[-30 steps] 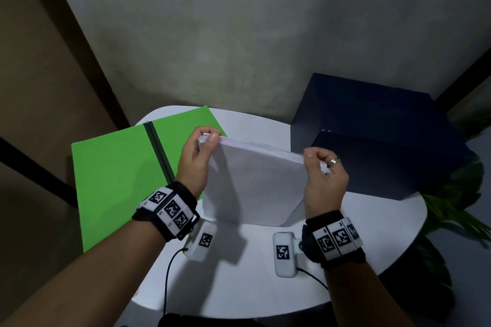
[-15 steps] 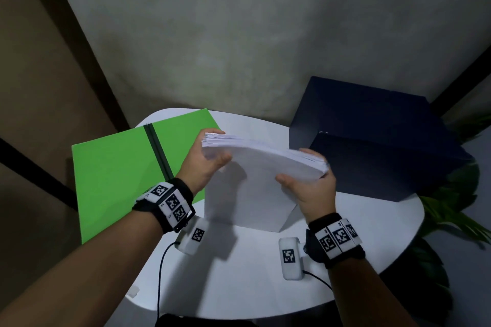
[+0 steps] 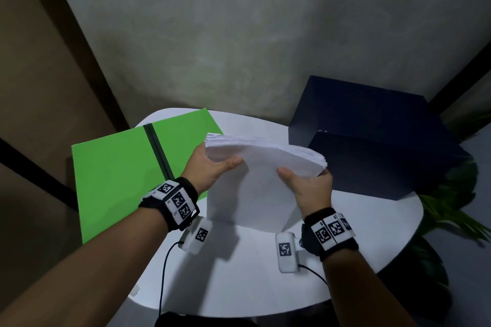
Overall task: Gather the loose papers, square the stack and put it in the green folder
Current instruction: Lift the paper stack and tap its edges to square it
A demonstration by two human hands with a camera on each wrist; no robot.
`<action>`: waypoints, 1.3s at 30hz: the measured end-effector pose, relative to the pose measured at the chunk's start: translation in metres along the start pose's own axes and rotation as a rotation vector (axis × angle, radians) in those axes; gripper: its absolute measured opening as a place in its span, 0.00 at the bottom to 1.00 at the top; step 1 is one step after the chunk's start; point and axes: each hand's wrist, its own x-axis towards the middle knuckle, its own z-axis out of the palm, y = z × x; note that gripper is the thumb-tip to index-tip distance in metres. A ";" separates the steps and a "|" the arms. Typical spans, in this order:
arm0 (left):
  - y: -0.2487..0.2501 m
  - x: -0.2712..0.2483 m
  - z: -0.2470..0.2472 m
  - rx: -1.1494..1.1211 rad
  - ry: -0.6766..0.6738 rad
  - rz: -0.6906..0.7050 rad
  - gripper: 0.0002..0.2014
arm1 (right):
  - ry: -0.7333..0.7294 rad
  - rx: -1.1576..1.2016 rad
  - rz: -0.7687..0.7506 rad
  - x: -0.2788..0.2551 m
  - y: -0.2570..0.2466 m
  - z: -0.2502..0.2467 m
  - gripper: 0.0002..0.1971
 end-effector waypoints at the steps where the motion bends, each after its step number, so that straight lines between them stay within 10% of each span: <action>1: 0.004 -0.001 0.000 -0.010 0.008 0.009 0.28 | 0.003 0.001 0.000 0.000 0.000 -0.001 0.19; 8: -0.008 -0.008 0.003 0.033 0.059 -0.050 0.56 | 0.040 -0.008 0.043 -0.004 0.010 -0.001 0.17; 12: 0.031 -0.004 -0.005 0.267 0.240 0.340 0.56 | -0.015 -0.142 -0.126 0.005 -0.013 0.002 0.15; 15: 0.066 0.000 0.003 0.928 0.104 0.532 0.47 | -0.118 -0.515 -0.399 0.010 -0.034 0.017 0.14; 17: 0.075 0.002 0.014 1.086 -0.024 0.584 0.23 | -0.128 -0.663 -0.528 0.012 -0.041 0.030 0.13; 19: 0.072 0.006 0.011 0.937 -0.061 0.600 0.14 | 0.006 -0.609 -0.582 0.010 -0.036 0.033 0.11; 23: 0.054 0.006 -0.025 0.566 0.059 0.405 0.04 | 0.550 -0.649 -0.283 0.009 0.012 -0.004 0.51; 27: 0.027 0.007 -0.062 0.149 0.076 0.144 0.02 | 0.223 0.004 0.148 0.018 0.035 -0.037 0.61; 31: 0.000 0.007 -0.067 -0.026 0.028 0.000 0.31 | -0.019 0.079 0.228 0.033 0.034 -0.045 0.50; 36: -0.019 0.006 -0.050 0.074 0.313 0.071 0.04 | 0.092 -0.128 0.044 0.019 0.021 -0.046 0.17; 39: -0.029 -0.012 -0.041 0.093 0.356 0.102 0.11 | 0.145 -0.145 -0.041 -0.003 0.030 -0.045 0.16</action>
